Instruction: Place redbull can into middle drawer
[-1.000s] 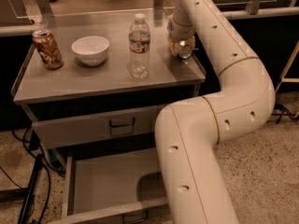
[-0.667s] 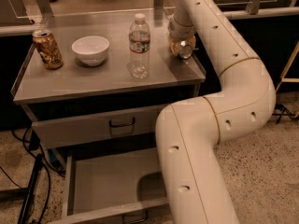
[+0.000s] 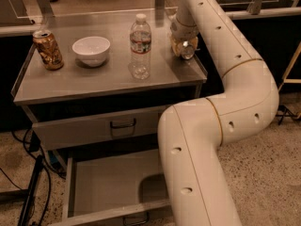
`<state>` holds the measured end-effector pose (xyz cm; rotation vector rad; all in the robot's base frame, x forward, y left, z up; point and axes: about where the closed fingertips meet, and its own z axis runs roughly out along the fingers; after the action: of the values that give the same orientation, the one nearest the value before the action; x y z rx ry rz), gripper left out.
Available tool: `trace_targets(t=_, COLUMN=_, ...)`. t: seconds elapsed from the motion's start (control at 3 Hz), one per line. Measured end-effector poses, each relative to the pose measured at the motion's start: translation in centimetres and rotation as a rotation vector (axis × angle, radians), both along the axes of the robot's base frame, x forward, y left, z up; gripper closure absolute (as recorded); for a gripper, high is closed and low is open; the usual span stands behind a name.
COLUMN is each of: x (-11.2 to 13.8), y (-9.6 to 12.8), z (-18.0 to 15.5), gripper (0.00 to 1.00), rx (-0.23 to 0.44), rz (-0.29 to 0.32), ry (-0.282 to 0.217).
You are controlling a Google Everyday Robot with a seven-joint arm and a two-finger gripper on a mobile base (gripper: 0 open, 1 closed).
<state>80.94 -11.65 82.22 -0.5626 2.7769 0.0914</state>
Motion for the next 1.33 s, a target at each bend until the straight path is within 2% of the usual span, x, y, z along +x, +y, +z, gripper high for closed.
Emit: trace_targets(t=1.33, x=-0.18, y=-0.57, z=0.17, gripper=1.00, rx=0.000, rz=0.000, ry=-0.001)
